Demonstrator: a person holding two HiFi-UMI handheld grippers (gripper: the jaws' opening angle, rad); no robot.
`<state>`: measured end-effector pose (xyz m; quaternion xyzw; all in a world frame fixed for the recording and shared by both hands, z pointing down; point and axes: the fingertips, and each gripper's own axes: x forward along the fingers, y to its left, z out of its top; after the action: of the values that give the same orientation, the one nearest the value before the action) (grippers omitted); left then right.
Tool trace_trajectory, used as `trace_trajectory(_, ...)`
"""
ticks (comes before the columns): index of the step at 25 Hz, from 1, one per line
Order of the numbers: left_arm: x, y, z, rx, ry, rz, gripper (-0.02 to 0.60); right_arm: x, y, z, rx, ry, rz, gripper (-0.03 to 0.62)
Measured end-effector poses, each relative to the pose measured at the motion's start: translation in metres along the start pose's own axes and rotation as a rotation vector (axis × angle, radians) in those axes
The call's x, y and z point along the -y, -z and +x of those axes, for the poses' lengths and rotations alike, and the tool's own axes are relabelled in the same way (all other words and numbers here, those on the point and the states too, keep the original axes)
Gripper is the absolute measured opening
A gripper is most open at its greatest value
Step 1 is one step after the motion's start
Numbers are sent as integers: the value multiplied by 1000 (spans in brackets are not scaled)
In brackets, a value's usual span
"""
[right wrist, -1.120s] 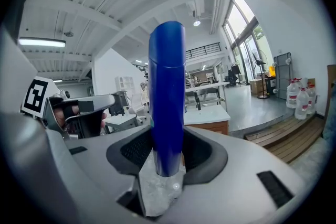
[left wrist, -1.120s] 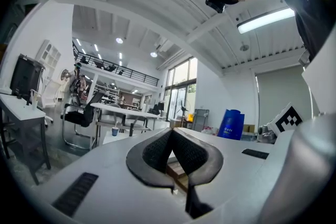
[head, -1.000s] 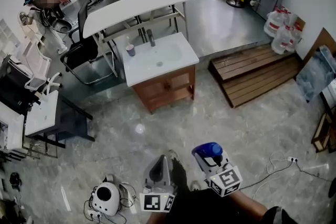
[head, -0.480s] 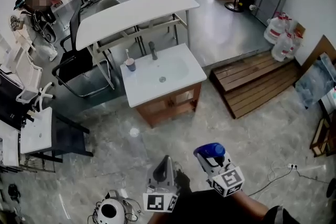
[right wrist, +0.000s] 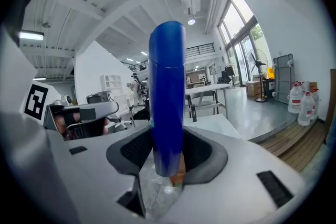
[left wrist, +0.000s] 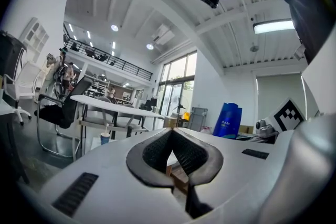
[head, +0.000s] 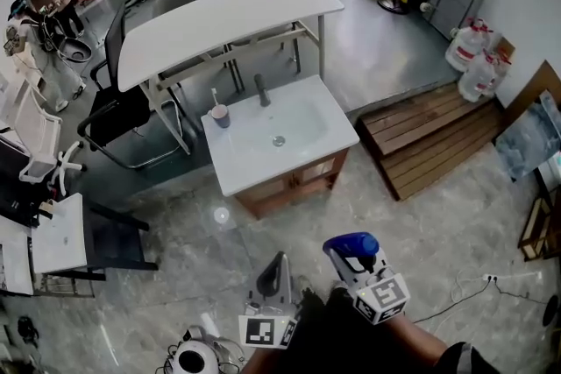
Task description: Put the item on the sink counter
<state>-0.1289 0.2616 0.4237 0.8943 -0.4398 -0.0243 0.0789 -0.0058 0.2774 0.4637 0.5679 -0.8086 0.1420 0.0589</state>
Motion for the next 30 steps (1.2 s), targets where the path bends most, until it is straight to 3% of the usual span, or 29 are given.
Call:
trace_trajectory(12,-60,-15,77,24,-42,8,16,37,-30,92,10,-35,-14,169)
trace_trajectory(17,-82,-26,130,47,-73,33,17,68,-47,143,22,-77,-28,169)
trace_trajectory(30,-119,-52,281,37,-104,11,16,168,-106,272,-9,-144,-81,169)
